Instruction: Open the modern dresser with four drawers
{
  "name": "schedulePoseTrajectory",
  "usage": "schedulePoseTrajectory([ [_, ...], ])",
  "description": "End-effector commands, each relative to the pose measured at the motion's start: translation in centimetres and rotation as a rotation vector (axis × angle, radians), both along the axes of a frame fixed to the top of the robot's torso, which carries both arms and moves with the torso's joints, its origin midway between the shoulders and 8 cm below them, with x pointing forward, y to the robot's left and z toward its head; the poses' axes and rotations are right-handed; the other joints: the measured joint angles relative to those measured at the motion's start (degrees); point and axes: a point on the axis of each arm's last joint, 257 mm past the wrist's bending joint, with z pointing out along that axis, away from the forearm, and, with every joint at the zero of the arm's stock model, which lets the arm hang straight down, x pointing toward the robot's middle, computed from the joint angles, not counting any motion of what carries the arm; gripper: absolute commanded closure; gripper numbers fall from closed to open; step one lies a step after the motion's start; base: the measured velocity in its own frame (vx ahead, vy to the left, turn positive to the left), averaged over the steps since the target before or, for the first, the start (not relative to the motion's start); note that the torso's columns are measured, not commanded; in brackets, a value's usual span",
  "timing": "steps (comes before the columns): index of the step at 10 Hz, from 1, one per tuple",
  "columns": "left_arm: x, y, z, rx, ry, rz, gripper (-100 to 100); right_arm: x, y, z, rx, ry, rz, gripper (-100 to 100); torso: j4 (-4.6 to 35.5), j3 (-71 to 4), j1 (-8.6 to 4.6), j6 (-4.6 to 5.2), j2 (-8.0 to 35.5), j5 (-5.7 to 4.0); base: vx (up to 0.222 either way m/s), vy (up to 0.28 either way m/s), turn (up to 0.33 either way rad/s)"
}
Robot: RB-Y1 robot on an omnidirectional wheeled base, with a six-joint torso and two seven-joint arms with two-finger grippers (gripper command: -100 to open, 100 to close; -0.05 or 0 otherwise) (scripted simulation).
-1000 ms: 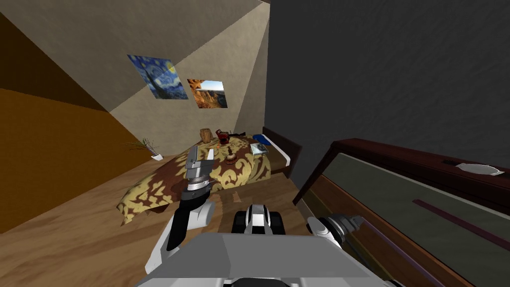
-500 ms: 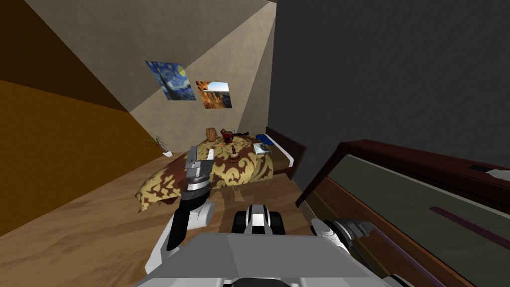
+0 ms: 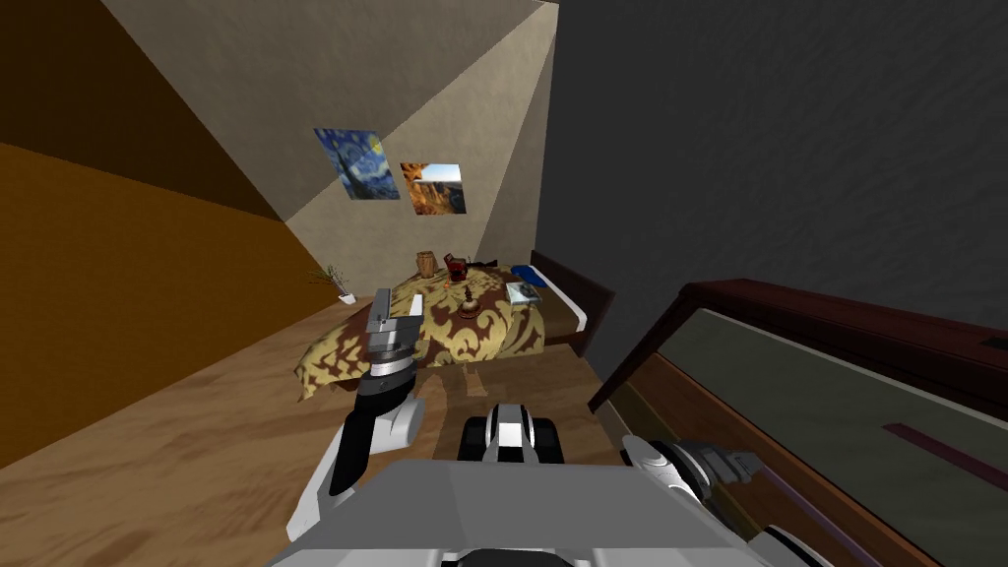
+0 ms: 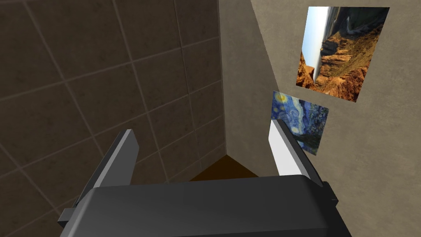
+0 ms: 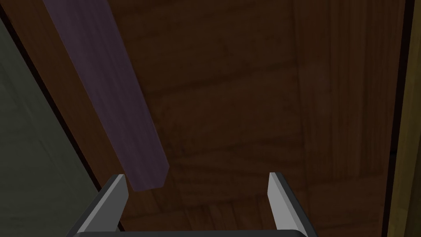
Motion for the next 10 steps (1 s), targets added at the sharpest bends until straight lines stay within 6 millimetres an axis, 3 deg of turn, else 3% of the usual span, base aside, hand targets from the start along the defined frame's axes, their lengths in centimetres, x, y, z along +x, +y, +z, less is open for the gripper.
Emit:
schedulePoseTrajectory([
  [1,0.0,0.0,0.0,0.0,0.0,0.0,0,-1.3,-1.4,0.7,-0.019,0.006,-0.031,-100,0.02,0.02,0.07,-0.07,0.04,0.02,-0.037,0.016,0.149],
  [2,0.0,0.0,0.0,0.0,0.0,0.0,0,-1.9,-1.5,0.4,-0.005,0.0,-0.055,-100,0.01,0.02,0.03,-0.01,0.04,0.01,-0.015,0.001,0.001],
  [3,0.0,0.0,0.0,0.0,0.0,0.0,0,-2.3,-2.9,1.8,-0.05,0.013,-0.054,-100,-0.01,-0.01,-0.04,0.01,-0.02,-0.01,-0.031,0.015,0.223],
  [5,0.0,0.0,0.0,0.0,0.0,0.0,0,-3.5,-2.9,1.2,-0.023,0.002,-0.099,-100,0.01,0.02,0.02,0.0,0.04,0.01,-0.025,0.008,0.065],
  [6,0.0,0.0,0.0,0.0,0.0,0.0,0,-4.0,-4.4,2.8,-0.072,0.013,-0.099,-100,0.0,0.0,0.0,0.01,0.0,0.0,-0.036,0.017,0.2],
  [8,0.0,0.0,0.0,0.0,0.0,0.0,0,-5.2,-4.4,2.2,-0.047,0.003,-0.144,-100,0.02,0.03,0.04,-0.01,0.05,0.01,-0.026,0.011,0.069],
  [9,0.0,0.0,0.0,0.0,0.0,0.0,0,-4.7,-4.3,2.3,-0.054,0.006,-0.13,-100,0.0,-0.01,0.0,0.01,-0.01,0.0,0.0,0.0,0.0],
  [10,0.0,0.0,0.0,0.0,0.0,0.0,0,-4.1,-3.0,1.0,-0.018,0.007,-0.115,100,-0.01,-0.03,-0.01,-0.02,-0.04,0.0,0.035,-0.018,-0.235],
])
